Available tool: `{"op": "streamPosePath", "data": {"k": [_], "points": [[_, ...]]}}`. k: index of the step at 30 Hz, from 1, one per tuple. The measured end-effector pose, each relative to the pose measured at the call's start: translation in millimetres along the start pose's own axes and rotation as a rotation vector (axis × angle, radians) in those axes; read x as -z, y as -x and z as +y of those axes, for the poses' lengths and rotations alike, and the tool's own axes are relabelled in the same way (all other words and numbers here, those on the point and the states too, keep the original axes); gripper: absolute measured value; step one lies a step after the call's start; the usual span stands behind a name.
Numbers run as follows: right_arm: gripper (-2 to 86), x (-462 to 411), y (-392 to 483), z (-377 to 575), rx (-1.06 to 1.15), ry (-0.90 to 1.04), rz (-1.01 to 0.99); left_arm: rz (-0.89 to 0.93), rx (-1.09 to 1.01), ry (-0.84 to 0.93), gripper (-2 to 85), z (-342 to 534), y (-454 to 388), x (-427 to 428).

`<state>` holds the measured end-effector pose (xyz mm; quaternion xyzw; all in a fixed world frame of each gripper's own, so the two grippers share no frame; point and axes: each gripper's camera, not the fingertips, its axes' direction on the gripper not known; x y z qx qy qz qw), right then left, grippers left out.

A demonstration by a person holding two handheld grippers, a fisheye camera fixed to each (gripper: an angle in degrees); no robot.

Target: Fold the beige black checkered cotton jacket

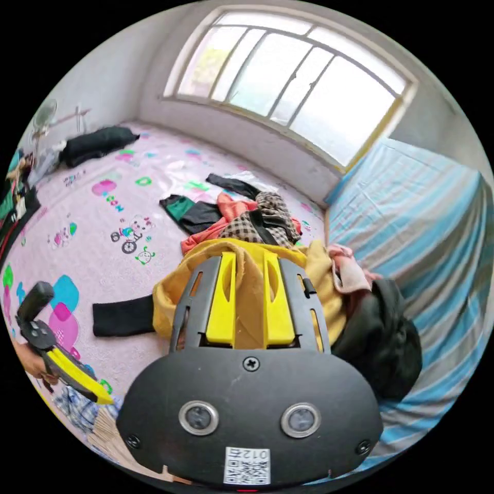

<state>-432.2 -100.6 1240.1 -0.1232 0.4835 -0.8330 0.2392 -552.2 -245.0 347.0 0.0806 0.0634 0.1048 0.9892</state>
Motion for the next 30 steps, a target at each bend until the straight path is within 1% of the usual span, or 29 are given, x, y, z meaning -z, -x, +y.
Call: {"op": "streamPosePath", "data": {"k": [2,3,4,5,6,7,8,10,12,14,16,18,19,20,21,22,23,24,25,26,27,28,29,30], "points": [[8.1,-70.5,19.2,-69.4,0.090,0.141,-0.067,-0.052,-0.108,0.001,0.5,-4.0,-7.4,24.4],[8.3,-87.6,24.4,-84.4,0.122,0.184,-0.081,-0.058,-0.124,-0.004,0.5,-3.7,-7.5,30.3],[8.9,-121.2,36.2,-110.9,0.192,0.283,-0.069,-0.067,-0.139,-0.019,0.5,-1.0,-5.3,41.4],[9.6,-153.1,47.6,-133.0,0.267,0.395,-0.047,-0.065,-0.146,-0.040,0.5,3.8,-0.8,50.8],[9.9,-167.6,52.0,-142.9,0.302,0.453,-0.049,-0.061,-0.145,-0.047,0.5,6.7,2.3,54.4],[10.6,-192.3,55.9,-162.6,0.337,0.560,-0.073,-0.050,-0.138,-0.058,0.5,13.4,9.5,59.7],[11.1,-211.3,55.7,-183.7,0.350,0.668,-0.111,-0.043,-0.130,-0.064,0.5,21.2,17.0,62.4],[11.4,-227.2,51.6,-217.3,0.361,0.794,-0.161,-0.021,-0.110,-0.066,0.5,32.8,28.4,62.4],[11.0,-227.8,42.3,-251.9,0.340,0.803,-0.156,0.004,-0.097,-0.065,0.5,42.6,37.5,59.5],[8.5,-224.6,17.5,-291.1,0.216,0.702,-0.137,0.043,-0.105,-0.060,0.6,50.9,44.0,55.4],[6.1,-233.9,-3.4,-305.6,0.107,0.663,-0.137,0.059,-0.116,-0.060,0.6,54.3,46.1,55.4],[4.4,-259.9,-8.8,-303.4,0.077,0.710,-0.177,0.062,-0.137,-0.057,0.6,56.1,46.6,58.1],[3.7,-288.9,2.8,-289.1,0.133,0.868,-0.309,0.056,-0.149,-0.055,0.6,57.6,47.7,61.9],[3.3,-318.0,24.6,-264.6,0.226,1.119,-0.490,0.052,-0.158,-0.056,0.6,60.1,50.0,67.0],[3.1,-326.2,35.0,-253.9,0.267,1.204,-0.530,0.048,-0.161,-0.056,0.5,61.7,51.7,69.8],[2.9,-327.1,51.0,-245.6,0.363,1.221,-0.506,0.040,-0.161,-0.057,0.6,65.4,56.6,75.1],[2.6,-318.1,54.6,-251.1,0.403,1.125,-0.465,0.035,-0.152,-0.053,0.6,69.1,63.4,79.5],[2.4,-313.9,50.3,-256.1,0.385,1.075,-0.441,0.032,-0.146,-0.052,0.6,70.9,67.0,81.6],[2.2,-308.1,32.8,-266.8,0.305,1.017,-0.385,0.029,-0.135,-0.053,0.6,74.7,73.8,86.1],[2.1,-303.9,17.2,-274.7,0.248,1.033,-0.357,0.032,-0.121,-0.062,0.7,78.4,80.0,91.2],[2.1,-300.0,13.6,-277.5,0.255,1.050,-0.341,0.035,-0.116,-0.071,0.6,80.3,82.6,93.9],[2.0,-288.6,11.0,-284.5,0.296,1.046,-0.258,0.042,-0.107,-0.090,0.6,83.6,87.1,98.5],[1.9,-274.4,9.3,-294.8,0.315,0.980,-0.166,0.052,-0.102,-0.100,0.6,85.3,90.7,101.3],[1.8,-266.9,8.1,-300.7,0.309,0.938,-0.150,0.057,-0.102,-0.100,0.6,85.7,91.9,102.1]]}}
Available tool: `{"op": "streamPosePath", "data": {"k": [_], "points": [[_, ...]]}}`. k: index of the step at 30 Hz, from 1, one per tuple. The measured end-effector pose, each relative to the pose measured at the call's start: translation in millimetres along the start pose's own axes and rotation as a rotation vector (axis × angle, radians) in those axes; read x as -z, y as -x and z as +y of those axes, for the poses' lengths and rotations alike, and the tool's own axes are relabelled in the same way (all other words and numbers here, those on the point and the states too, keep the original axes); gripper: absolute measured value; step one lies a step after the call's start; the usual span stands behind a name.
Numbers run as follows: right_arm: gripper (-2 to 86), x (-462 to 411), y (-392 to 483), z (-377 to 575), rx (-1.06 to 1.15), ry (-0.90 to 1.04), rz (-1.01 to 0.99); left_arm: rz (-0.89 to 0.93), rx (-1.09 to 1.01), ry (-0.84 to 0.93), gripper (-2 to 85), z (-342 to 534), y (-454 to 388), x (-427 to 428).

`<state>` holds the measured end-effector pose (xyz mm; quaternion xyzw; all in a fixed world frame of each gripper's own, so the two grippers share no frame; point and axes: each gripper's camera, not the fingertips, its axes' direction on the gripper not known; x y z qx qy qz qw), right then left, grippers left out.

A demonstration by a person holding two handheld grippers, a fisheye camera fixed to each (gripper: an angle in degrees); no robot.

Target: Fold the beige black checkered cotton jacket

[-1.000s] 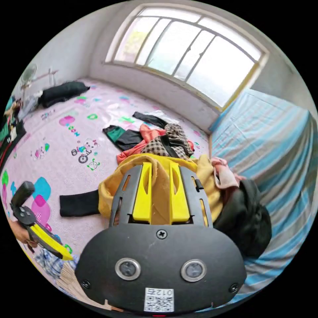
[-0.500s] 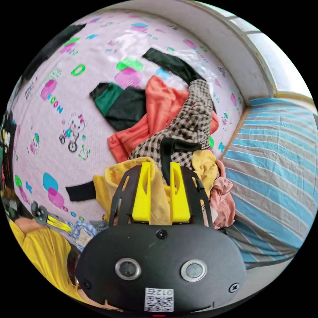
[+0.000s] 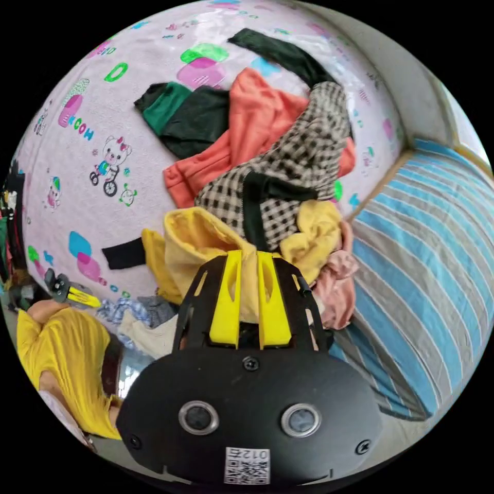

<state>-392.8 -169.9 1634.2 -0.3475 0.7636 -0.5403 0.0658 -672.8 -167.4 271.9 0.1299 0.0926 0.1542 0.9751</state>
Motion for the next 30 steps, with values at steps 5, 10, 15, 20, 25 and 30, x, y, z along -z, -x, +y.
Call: {"op": "streamPosePath", "data": {"k": [5,10,15,20,25,30], "points": [[2.1,52.5,-23.1,29.7,-0.251,-0.478,0.101,0.002,-0.069,0.013,0.5,0.3,-3.7,14.0],[12.8,-56.1,-22.9,-3.9,-0.286,-0.250,-0.024,-0.006,-0.102,-0.008,0.6,8.9,-3.4,43.6],[15.7,-153.3,-38.3,9.7,-0.452,-0.270,-0.304,-0.076,-0.070,-0.016,0.7,29.3,11.6,79.7],[3.2,-168.3,-3.9,96.0,-0.220,-0.633,-0.315,-0.220,-0.020,-0.044,1.5,28.6,38.0,134.7],[0.8,-216.9,-19.4,256.4,-0.015,-0.947,-0.865,-0.219,0.018,-0.164,6.3,-28.8,65.3,196.8],[0.4,-252.9,13.9,404.3,0.033,-1.086,-0.909,-0.123,0.086,-0.164,18.5,-113.3,77.7,198.2]]}}
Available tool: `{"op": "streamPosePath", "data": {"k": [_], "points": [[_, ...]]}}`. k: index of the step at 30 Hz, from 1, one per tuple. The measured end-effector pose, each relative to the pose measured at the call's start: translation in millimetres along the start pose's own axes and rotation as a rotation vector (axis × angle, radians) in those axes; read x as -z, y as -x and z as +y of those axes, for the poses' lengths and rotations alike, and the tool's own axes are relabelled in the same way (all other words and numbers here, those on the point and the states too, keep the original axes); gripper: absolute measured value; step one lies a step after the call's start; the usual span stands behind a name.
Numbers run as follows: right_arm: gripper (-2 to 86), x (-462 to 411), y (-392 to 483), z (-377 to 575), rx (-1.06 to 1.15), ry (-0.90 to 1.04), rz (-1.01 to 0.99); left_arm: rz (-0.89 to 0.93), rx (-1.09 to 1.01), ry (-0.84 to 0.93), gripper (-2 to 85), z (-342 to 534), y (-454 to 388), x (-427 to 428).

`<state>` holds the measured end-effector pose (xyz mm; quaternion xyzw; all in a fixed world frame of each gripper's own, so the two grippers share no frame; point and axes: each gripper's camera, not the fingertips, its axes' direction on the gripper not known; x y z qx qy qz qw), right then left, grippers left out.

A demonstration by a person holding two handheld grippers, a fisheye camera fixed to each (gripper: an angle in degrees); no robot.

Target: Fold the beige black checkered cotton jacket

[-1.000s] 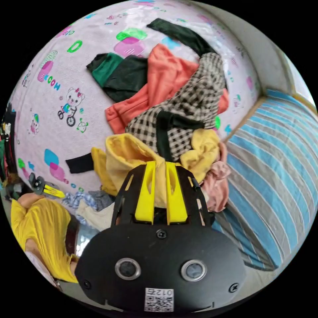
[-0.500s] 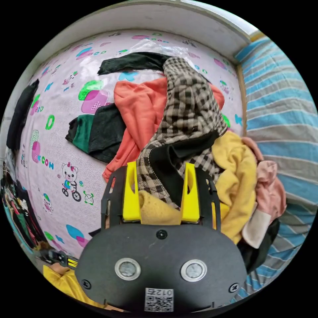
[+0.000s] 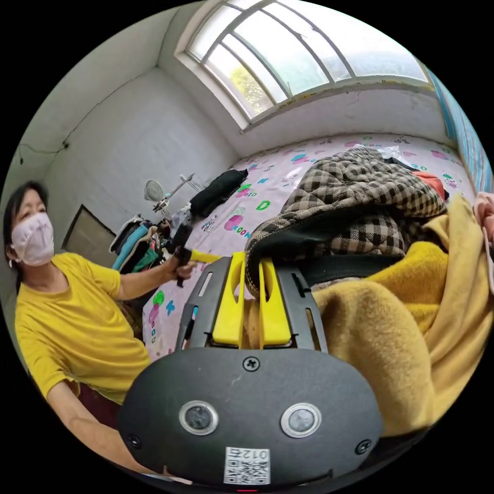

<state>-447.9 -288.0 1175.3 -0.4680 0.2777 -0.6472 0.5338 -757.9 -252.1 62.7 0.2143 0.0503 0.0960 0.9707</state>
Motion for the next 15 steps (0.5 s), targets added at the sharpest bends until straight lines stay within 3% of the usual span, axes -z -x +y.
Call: {"op": "streamPosePath", "data": {"k": [4,9,11,12,15], "points": [[0.4,37.2,43.6,78.4,0.017,-0.014,0.003,0.085,0.038,0.060,24.1,-48.3,-16.6,-38.1],[0.6,58.6,75.4,151.0,0.044,0.045,-0.011,0.194,0.181,0.135,23.5,-47.5,-10.0,-75.8],[0.7,62.4,82.7,182.7,-0.001,0.010,-0.046,0.183,0.307,0.159,13.0,-25.1,3.7,-80.1],[0.8,66.1,82.5,190.3,-0.018,-0.015,-0.064,0.189,0.326,0.128,11.9,-17.0,5.5,-74.0],[1.0,93.7,84.9,224.6,-0.078,-0.204,-0.182,0.436,0.266,-0.069,8.9,17.3,-3.6,-20.9]]}}
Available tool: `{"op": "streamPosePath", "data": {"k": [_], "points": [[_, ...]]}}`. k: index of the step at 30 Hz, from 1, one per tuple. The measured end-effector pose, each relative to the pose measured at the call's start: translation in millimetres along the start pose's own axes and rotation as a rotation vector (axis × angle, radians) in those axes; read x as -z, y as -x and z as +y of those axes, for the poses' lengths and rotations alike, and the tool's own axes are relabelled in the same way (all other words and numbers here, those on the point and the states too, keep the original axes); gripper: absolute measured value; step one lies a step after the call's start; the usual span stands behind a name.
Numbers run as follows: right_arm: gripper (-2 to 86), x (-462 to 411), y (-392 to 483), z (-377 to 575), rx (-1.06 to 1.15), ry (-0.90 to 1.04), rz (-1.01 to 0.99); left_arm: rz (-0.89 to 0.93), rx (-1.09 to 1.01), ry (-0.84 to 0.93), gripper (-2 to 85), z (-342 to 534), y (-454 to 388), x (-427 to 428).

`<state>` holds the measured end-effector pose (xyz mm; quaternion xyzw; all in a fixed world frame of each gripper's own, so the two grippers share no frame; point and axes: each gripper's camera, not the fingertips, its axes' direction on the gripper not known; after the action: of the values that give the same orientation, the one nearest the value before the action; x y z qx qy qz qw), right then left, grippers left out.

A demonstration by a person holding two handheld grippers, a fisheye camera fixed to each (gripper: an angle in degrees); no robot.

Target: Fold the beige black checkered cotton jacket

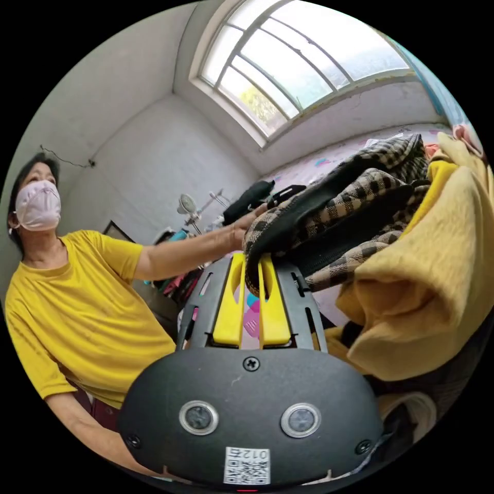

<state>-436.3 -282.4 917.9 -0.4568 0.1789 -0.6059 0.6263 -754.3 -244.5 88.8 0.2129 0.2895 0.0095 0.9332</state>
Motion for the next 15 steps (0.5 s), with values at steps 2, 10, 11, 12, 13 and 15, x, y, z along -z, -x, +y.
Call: {"op": "streamPosePath", "data": {"k": [2,10,11,12,13,15], "points": [[1.2,8.7,25.2,12.7,0.046,-0.029,-0.045,0.062,-0.217,-0.041,8.8,31.0,-58.8,46.2],[1.7,8.0,166.3,18.1,0.295,-0.173,-0.474,0.057,-0.767,-0.202,8.5,182.3,-276.4,178.3],[1.7,4.5,195.3,18.7,0.343,-0.173,-0.514,0.045,-0.845,-0.223,8.4,209.6,-307.9,195.4],[1.7,3.1,208.8,19.6,0.361,-0.179,-0.536,0.031,-0.886,-0.233,8.4,223.5,-323.3,203.1],[1.7,0.0,233.8,21.7,0.393,-0.185,-0.582,-0.007,-0.959,-0.251,8.4,251.1,-352.1,217.1],[1.6,-5.2,268.8,25.6,0.437,-0.189,-0.661,-0.085,-1.059,-0.278,8.5,292.4,-390.2,234.8]]}}
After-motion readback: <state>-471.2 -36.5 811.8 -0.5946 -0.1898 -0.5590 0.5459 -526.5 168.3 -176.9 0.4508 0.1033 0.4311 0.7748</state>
